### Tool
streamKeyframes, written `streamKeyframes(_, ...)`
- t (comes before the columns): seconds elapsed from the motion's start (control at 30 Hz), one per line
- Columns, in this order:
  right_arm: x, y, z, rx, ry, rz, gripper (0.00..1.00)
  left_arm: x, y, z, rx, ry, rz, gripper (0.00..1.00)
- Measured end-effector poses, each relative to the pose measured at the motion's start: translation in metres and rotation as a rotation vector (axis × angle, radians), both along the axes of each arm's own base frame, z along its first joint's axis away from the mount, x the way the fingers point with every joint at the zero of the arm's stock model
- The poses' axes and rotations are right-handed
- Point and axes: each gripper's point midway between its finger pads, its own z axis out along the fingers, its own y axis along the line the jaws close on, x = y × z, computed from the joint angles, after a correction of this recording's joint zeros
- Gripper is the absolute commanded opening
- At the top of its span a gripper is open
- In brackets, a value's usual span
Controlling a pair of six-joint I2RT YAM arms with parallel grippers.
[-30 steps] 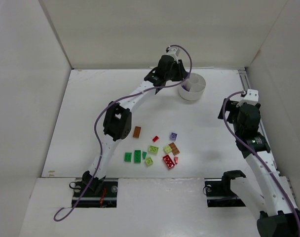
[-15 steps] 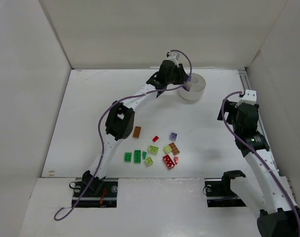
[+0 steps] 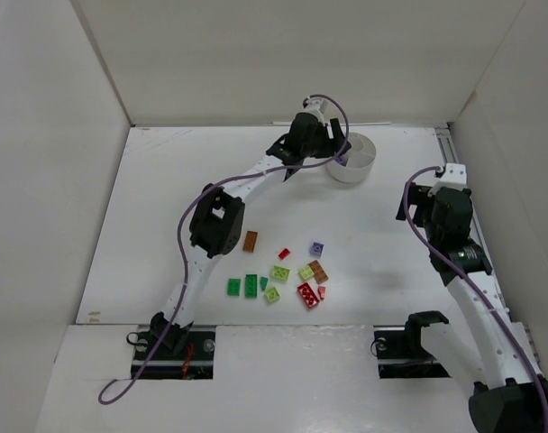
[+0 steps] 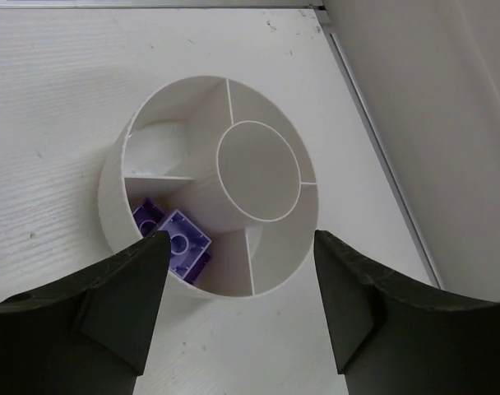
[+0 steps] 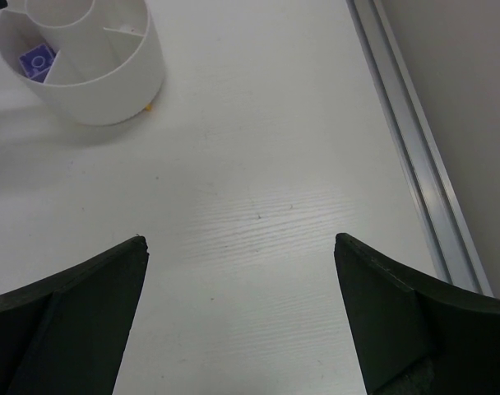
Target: Sort the legos into containers by color
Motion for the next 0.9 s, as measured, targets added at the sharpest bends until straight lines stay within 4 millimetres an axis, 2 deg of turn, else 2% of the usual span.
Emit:
streamKeyframes(0.1,0.001,0.008,0.004,-0.003,-0.015,0.057,1.00,-0.003,0.001,0.015,-0.007,-0.021,-0.010,0.84)
streamKeyframes(0.17,0.003,0.016,0.009,-0.006,-0.035,0.113,1.00,-0.006,0.002,0.029,-0.008,-0.038,-0.021,1.00)
streamKeyframes(0.27,0.009,0.041,0.011,-0.010,-0.048,0.240,1.00,-0.016,0.009,0.061,-0.006,-0.082,-0.037,1.00)
streamKeyframes(0.33,0.013,0.069,0.004,-0.014,-0.021,0.353,1.00,-0.028,0.020,0.085,0.003,-0.113,-0.037,1.00)
streamKeyframes(0.4,0.015,0.102,-0.009,-0.019,0.034,0.468,1.00,-0.047,0.040,0.108,0.020,-0.136,-0.022,1.00)
streamKeyframes(0.47,0.015,0.139,-0.029,-0.032,0.109,0.573,1.00,-0.069,0.064,0.132,0.027,-0.167,0.008,1.00)
streamKeyframes(0.6,0.000,0.204,-0.073,-0.048,0.254,0.708,1.00,-0.125,0.123,0.155,0.028,-0.199,0.090,1.00)
streamKeyframes(0.67,-0.009,0.224,-0.092,-0.042,0.310,0.739,1.00,-0.153,0.153,0.147,0.037,-0.182,0.138,1.00)
streamKeyframes(0.73,-0.014,0.235,-0.109,-0.028,0.357,0.733,0.98,-0.174,0.178,0.131,0.042,-0.159,0.183,1.00)
streamKeyframes(0.9,-0.011,0.244,-0.140,-0.013,0.431,0.652,0.96,-0.214,0.219,0.069,0.088,-0.024,0.262,1.00)
